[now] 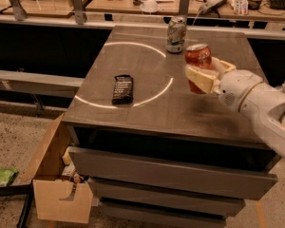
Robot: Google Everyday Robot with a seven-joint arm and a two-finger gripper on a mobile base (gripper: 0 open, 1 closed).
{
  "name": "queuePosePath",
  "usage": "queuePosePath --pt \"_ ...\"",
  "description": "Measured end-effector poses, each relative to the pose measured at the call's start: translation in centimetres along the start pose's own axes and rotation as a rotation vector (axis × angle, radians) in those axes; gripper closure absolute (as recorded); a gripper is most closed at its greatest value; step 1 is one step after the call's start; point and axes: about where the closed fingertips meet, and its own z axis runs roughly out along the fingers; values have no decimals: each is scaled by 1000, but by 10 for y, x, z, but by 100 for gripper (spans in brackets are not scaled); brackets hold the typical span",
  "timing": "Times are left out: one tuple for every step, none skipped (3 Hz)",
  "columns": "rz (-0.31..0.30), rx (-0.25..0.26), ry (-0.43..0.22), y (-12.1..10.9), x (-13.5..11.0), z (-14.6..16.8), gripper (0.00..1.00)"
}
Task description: Place coke can upright
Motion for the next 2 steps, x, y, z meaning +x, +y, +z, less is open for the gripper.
queuePosePath --pt "-3 16 -37 3 10 -2 100" --pt "4 27 -58 6 18 -4 100"
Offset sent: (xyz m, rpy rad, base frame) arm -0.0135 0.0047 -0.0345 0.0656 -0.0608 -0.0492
